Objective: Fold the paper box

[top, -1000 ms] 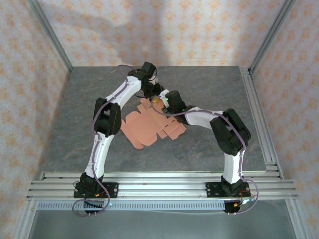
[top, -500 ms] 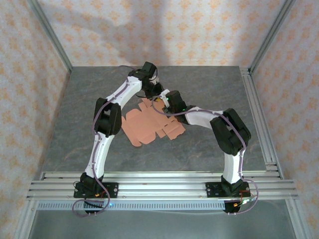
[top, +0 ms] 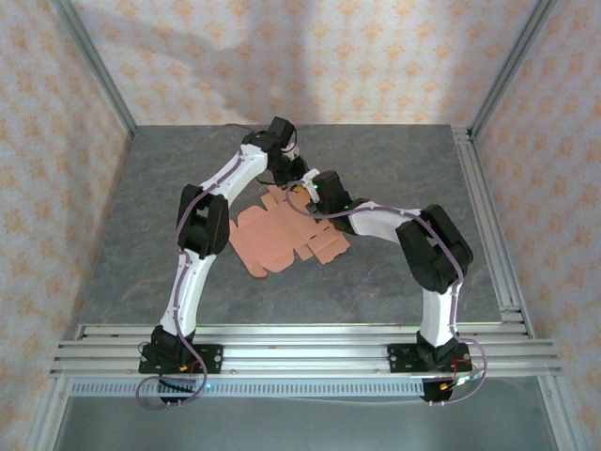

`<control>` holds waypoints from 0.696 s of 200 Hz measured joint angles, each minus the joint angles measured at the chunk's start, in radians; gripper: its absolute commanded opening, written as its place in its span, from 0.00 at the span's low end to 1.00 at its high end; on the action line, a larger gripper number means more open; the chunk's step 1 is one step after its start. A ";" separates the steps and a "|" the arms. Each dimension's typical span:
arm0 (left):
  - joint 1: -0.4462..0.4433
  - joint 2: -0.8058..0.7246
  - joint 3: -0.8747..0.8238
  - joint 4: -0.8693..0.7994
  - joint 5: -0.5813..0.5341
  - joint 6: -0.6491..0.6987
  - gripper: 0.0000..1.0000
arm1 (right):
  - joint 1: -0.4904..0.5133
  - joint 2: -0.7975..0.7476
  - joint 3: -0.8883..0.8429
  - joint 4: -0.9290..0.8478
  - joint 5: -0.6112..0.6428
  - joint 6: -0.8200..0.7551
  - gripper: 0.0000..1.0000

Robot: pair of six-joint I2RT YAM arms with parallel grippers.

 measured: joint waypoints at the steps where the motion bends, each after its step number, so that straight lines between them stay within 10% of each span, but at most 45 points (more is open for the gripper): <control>1: 0.000 0.000 -0.002 0.002 -0.001 0.001 0.40 | 0.000 0.000 0.000 -0.001 0.000 0.000 0.00; 68: -0.002 -0.217 -0.316 0.143 -0.254 -0.026 0.83 | -0.003 -0.003 0.004 0.028 -0.062 0.019 0.00; 139: 0.013 -0.561 -0.656 0.296 -0.411 0.008 0.99 | -0.053 -0.003 0.049 -0.050 -0.143 0.080 0.50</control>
